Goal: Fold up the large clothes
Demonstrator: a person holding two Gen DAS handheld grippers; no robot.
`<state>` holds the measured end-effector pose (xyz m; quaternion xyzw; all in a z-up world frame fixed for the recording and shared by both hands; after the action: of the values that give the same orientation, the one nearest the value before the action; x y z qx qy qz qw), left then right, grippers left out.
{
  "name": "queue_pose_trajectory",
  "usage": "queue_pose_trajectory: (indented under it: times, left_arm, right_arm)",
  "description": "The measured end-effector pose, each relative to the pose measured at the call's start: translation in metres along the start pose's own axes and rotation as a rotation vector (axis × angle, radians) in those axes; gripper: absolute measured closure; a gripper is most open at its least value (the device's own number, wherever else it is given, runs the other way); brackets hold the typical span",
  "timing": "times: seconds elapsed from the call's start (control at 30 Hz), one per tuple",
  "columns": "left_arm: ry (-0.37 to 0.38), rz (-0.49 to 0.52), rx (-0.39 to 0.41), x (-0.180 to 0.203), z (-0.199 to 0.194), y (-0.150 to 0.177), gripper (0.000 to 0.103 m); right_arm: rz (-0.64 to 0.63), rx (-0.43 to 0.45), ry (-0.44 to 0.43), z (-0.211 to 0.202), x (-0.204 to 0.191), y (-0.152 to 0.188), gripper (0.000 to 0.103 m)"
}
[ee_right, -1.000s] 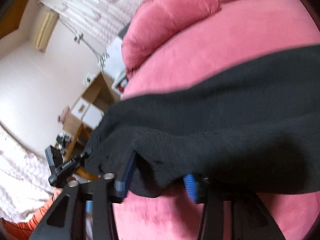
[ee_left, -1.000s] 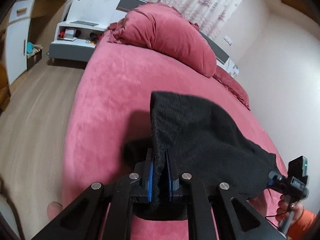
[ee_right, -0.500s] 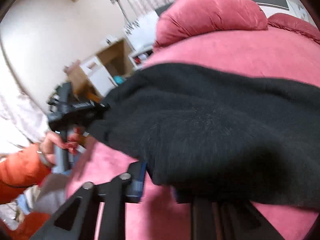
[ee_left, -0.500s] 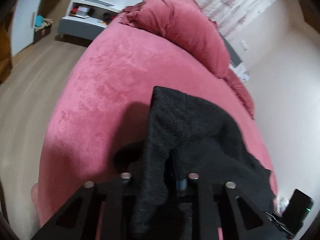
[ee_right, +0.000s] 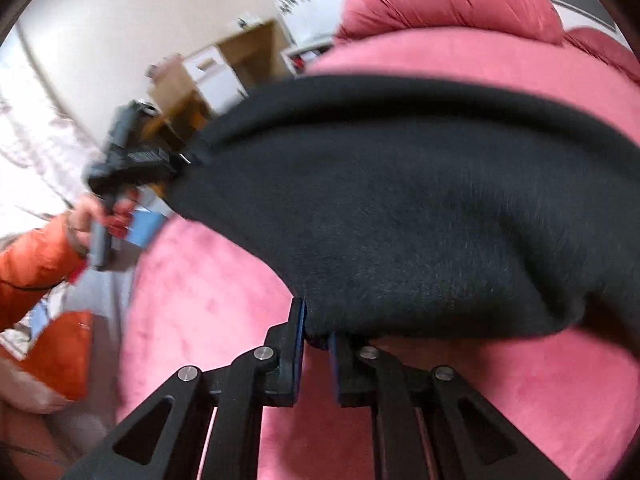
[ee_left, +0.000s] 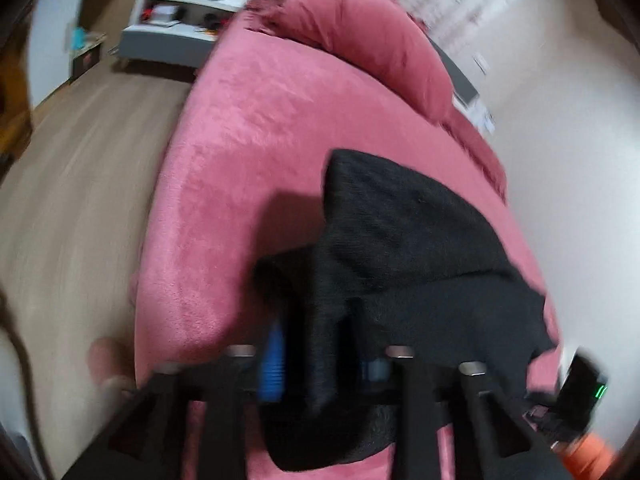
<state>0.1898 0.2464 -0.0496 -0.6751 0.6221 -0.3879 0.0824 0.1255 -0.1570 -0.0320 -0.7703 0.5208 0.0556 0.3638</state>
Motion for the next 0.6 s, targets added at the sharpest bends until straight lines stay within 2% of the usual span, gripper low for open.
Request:
queue_pose_trajectory:
  times: [0.03, 0.1, 0.13, 0.2, 0.27, 0.3, 0.37, 0.4, 0.53, 0.6]
  left_arm:
    - [0.004, -0.034, 0.018, -0.002, -0.005, -0.004, 0.035]
    - [-0.002, -0.049, 0.066, -0.003, -0.012, -0.011, 0.030]
    - [-0.024, -0.052, 0.090, -0.003, -0.013, -0.016, 0.023]
    - [-0.070, -0.080, 0.125, -0.002, -0.008, -0.029, 0.017]
    - [-0.089, -0.115, 0.110, -0.004, 0.006, -0.035, 0.016]
    - [-0.095, -0.142, 0.071, -0.007, 0.020, -0.038, 0.018]
    - [-0.042, -0.186, 0.025, -0.008, 0.037, -0.039, 0.054]
    - [-0.047, -0.176, 0.006, -0.006, 0.043, -0.043, 0.080]
    - [-0.125, -0.087, 0.034, 0.008, 0.025, -0.053, 0.095]
    - [-0.160, -0.061, 0.049, 0.004, 0.017, -0.051, 0.095]
  right_arm:
    - [0.016, 0.028, -0.006, -0.001, 0.000, 0.001, 0.079]
    - [0.060, 0.071, -0.045, -0.008, 0.000, 0.001, 0.070]
    - [0.085, 0.090, -0.063, -0.010, 0.000, 0.000, 0.069]
    - [0.101, 0.104, -0.048, -0.006, -0.001, 0.001, 0.069]
    - [0.131, 0.101, -0.023, 0.001, 0.001, 0.002, 0.069]
    - [0.159, 0.106, -0.018, 0.005, 0.003, 0.002, 0.070]
    - [0.217, 0.126, -0.032, 0.008, 0.004, 0.003, 0.084]
    - [0.227, 0.134, -0.043, 0.005, 0.001, 0.002, 0.090]
    - [0.185, 0.169, -0.144, -0.026, -0.013, -0.001, 0.094]
    - [0.161, 0.191, -0.191, -0.045, -0.024, -0.005, 0.094]
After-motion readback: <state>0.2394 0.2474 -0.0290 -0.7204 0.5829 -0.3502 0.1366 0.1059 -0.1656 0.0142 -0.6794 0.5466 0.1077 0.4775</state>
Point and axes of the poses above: each gripper's, at about its wrist camera, not at the fingertips, and z roughly the way its jaws point, x to its right, y to its underside, the point moved 1 cm from there along z, roughly the way its jaws point, and after that the axes turned 11 degrees about z, right-handed, at the moved point
